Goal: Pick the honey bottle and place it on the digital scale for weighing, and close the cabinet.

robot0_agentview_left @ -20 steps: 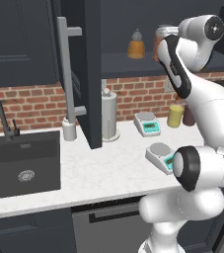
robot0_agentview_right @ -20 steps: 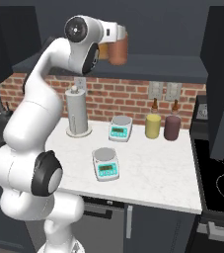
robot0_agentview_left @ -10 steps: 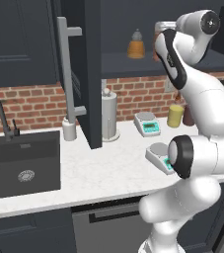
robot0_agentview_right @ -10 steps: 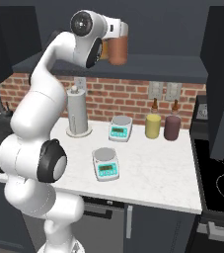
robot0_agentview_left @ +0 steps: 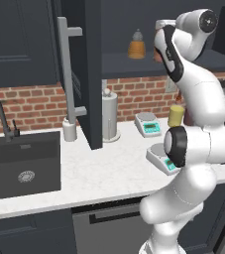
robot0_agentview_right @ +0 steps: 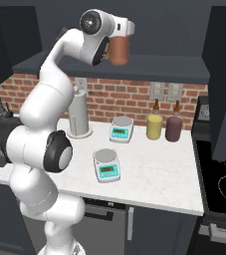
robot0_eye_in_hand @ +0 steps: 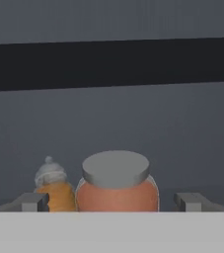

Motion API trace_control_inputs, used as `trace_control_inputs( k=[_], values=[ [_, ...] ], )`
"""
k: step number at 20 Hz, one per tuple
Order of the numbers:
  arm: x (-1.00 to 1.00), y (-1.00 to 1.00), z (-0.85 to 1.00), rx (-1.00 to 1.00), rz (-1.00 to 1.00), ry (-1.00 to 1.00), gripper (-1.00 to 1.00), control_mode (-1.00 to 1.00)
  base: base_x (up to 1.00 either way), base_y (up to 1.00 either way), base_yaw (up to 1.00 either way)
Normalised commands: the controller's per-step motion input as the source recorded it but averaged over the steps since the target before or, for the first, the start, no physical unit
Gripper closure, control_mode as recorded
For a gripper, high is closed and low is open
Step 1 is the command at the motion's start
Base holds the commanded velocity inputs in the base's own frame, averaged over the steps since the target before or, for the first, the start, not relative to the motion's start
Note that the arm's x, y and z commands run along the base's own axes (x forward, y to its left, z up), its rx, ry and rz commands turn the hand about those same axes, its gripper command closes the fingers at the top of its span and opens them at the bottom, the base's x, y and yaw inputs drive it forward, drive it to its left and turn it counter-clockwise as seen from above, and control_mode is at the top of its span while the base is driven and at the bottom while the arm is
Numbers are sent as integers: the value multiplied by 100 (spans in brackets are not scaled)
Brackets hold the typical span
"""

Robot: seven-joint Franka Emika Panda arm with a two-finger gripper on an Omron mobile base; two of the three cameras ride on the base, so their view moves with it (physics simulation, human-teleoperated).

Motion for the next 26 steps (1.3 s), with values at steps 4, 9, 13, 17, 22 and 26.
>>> trace_control_inputs(
  k=[4,9,13,17,22,26],
  values=[
    [29,0,0,0,0,-1,-100,-100,0,0,0],
    [24,0,0,0,0,0,-100,-100,0,0,0],
    [16,0,-4,0,0,0,-100,-100,0,0,0],
    [20,0,-14,0,0,0,-100,-100,0,0,0],
    [17,-2,-13,0,0,0,-100,-100,0,0,0],
    [12,-10,-16,0,0,0,-100,-100,0,0,0]
  ],
)
